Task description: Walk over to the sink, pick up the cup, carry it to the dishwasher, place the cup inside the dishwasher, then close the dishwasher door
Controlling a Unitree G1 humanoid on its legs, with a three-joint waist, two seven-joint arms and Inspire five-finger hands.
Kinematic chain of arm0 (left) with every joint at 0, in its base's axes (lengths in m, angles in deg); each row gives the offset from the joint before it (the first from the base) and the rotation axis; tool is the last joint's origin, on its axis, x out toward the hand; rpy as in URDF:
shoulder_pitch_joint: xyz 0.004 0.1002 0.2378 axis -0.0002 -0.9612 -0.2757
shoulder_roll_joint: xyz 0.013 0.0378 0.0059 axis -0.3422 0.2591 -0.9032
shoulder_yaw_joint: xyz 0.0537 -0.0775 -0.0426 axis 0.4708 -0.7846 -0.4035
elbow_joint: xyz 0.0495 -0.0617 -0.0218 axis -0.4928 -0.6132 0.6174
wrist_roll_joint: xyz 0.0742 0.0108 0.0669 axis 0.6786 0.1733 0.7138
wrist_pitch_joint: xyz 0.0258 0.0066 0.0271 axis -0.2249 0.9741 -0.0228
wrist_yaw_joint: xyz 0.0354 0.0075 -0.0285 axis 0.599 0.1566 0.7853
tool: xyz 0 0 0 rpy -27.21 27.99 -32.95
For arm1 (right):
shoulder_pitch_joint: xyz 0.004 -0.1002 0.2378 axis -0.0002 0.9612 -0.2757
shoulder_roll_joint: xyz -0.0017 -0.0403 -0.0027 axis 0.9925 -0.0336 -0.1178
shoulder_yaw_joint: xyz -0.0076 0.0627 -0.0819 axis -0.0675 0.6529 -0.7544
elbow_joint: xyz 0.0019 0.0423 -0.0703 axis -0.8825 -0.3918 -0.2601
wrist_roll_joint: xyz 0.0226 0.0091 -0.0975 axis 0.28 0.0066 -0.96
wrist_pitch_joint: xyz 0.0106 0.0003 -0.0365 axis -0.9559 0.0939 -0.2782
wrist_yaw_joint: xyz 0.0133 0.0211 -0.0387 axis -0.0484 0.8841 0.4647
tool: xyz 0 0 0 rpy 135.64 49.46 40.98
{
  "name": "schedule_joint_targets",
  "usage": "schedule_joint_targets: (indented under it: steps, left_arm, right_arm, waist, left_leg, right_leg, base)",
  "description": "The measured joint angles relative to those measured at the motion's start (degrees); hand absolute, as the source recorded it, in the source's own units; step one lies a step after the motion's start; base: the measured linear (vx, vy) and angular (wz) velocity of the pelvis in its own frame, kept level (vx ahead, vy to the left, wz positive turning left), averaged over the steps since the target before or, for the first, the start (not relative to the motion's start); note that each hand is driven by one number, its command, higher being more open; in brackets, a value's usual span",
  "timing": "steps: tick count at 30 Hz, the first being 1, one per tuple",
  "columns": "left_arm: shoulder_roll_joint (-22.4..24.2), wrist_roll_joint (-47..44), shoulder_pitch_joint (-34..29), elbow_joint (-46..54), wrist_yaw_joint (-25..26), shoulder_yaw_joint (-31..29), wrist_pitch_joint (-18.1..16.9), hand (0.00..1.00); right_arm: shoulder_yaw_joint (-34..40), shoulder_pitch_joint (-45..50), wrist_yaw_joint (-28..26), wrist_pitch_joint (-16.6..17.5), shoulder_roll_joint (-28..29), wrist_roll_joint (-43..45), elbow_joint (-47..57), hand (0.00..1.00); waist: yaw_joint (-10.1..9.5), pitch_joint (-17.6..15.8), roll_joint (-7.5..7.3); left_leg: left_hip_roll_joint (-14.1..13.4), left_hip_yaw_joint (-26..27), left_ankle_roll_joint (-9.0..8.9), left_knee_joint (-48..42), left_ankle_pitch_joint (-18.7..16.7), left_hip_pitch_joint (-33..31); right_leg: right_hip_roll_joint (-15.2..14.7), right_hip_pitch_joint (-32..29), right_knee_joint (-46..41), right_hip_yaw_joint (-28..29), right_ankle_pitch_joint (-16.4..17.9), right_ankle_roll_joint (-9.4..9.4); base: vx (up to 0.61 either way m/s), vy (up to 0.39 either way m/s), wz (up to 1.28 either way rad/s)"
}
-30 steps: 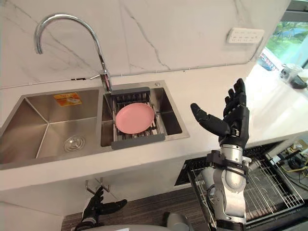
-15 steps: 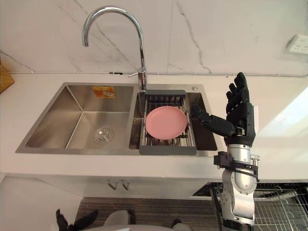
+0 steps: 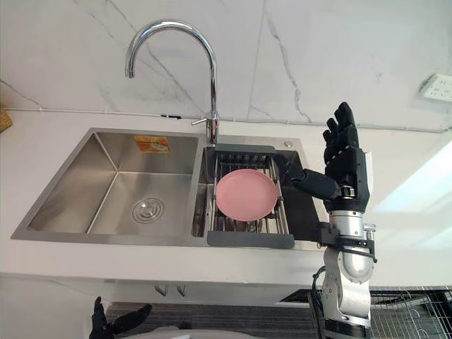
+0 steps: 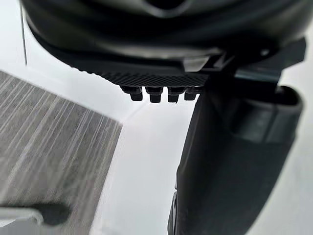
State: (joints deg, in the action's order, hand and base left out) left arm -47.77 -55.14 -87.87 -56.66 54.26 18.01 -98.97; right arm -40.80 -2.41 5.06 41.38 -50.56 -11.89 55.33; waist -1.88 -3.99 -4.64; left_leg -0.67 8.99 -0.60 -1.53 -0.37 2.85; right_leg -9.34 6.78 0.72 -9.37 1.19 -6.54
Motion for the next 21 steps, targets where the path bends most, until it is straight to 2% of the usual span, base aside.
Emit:
schedule_joint_targets:
  steps: [2, 5, 7, 13, 21]
  left_arm:
    - [-0.7, -0.5, 0.0, -2.1, -2.4, 0.0, 0.8, 1.00]
    - [-2.1, -0.4, -0.5, -4.5, -5.9, -0.1, 2.9, 1.00]
    - [-3.5, -0.5, -0.1, -5.8, -8.0, 0.0, 4.6, 1.00]
    - [-4.0, -0.3, 0.5, -5.9, -9.5, 0.0, 5.9, 1.00]
    - [-4.0, -0.2, 0.4, -6.0, -9.6, 0.0, 6.8, 1.00]
  right_arm:
    - [1.0, 0.2, 0.8, -1.0, -2.0, -4.4, -1.6, 1.00]
    - [2.1, 0.5, 2.2, -2.6, -6.8, -16.4, -2.1, 1.00]
    - [2.1, 0.5, 3.1, -3.0, -11.7, -29.2, -2.1, 1.00]
    - [0.4, 0.2, 1.8, -2.5, -18.3, -47.7, -2.1, 1.00]
    - [-6.7, -1.6, -3.9, 1.7, -21.9, -56.0, -2.9, 1.00]
  waist:
    - [0.34, 0.0, -0.01]
    - [1.13, 0.0, -0.01]
    - [1.42, 0.0, 0.02]
    - [1.44, 0.0, 0.05]
    - [1.43, 0.0, 0.12]
  left_leg:
    - [-0.1, 0.4, 0.01, 1.1, 0.4, 0.7]
    - [-0.1, 1.3, -0.14, 3.1, 0.9, 2.0]
    - [-0.1, 1.7, -0.16, 3.5, 1.0, 2.5]
    - [-0.2, 1.9, -0.20, 4.0, 1.0, 3.3]
    - [0.1, 1.2, -0.13, 6.5, 2.9, 4.1]
  right_leg:
    - [0.0, 0.0, 0.0, 0.3, 0.0, -0.05]
    - [0.0, 0.0, 0.0, 0.9, -0.1, -0.15]
    - [0.0, 0.0, 0.0, 1.3, -0.2, -0.26]
    - [0.1, 0.3, -0.6, 1.2, -0.2, -0.32]
    - [0.1, 0.3, -0.6, 0.2, -0.1, -0.30]
  base:
    - [0.00, -0.012, -0.10]
    - [0.01, -0.003, -0.14]
    - [0.01, -0.001, -0.11]
    - [0.00, -0.002, -0.02]
    - [-0.03, -0.011, 0.05]
